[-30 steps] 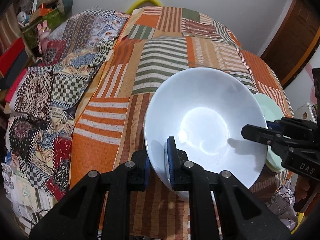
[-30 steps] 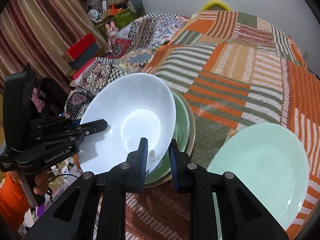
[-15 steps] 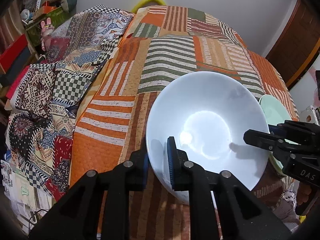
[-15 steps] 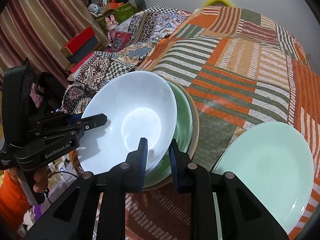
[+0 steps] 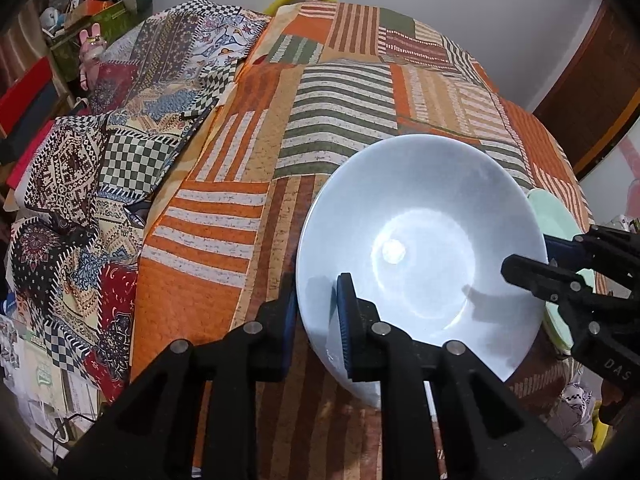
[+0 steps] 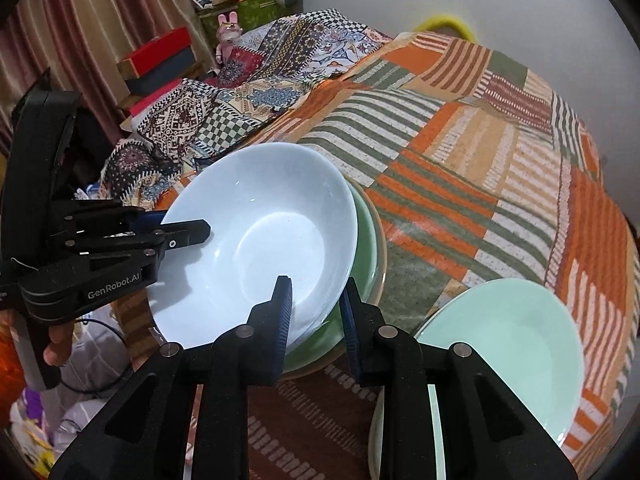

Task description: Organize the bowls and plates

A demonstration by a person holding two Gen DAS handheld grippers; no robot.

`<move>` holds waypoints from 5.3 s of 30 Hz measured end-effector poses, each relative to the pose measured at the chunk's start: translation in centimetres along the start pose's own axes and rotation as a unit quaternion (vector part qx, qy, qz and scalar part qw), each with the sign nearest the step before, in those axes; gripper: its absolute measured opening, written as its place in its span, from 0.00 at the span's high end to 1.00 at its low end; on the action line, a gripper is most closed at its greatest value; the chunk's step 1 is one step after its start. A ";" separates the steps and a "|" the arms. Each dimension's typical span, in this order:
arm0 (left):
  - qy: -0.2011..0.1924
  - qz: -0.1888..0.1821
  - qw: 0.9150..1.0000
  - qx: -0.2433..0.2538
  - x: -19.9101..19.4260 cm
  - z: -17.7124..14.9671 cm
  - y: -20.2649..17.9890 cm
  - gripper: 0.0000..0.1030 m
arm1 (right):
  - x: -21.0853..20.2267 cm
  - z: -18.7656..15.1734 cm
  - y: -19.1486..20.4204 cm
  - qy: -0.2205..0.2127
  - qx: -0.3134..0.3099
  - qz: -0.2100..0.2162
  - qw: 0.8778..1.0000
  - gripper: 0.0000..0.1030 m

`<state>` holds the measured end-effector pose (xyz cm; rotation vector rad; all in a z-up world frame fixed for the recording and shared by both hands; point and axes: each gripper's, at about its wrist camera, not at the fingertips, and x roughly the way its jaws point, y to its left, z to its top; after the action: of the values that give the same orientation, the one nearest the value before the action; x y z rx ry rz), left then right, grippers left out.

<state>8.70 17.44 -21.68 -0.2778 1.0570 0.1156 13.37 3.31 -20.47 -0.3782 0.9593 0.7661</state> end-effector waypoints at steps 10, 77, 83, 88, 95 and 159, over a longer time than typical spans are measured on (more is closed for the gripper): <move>-0.037 -0.006 0.999 -0.011 -3.1 0.1 1.2 0.79 | -2.8 0.1 -1.4 -0.045 0.017 -0.010 0.999 0.60; -0.033 -0.027 0.999 0.013 -2.8 0.4 -2.5 0.67 | -0.7 -1.0 -4.2 -0.030 0.120 0.071 0.990 0.74; -0.047 -0.034 0.998 0.023 -4.3 0.8 -4.0 0.68 | -2.5 -1.3 -5.0 -0.048 0.124 0.069 0.989 0.74; -0.054 -0.036 0.997 0.037 -5.3 0.8 -5.7 0.68 | -4.1 -2.0 -5.9 -0.061 0.131 0.067 0.987 0.74; -0.060 -0.039 0.996 0.054 -6.3 0.9 -8.3 0.67 | -6.3 -3.2 -7.3 -0.084 0.145 0.060 0.984 0.75; 0.018 -0.139 0.989 -0.037 3.7 -1.5 -2.9 0.49 | -0.2 -3.4 -6.5 -0.015 0.097 0.072 0.993 0.63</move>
<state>9.86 14.12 -25.07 -0.4934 1.0415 -0.1014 16.02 -3.24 -22.33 -0.1294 1.0316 0.7995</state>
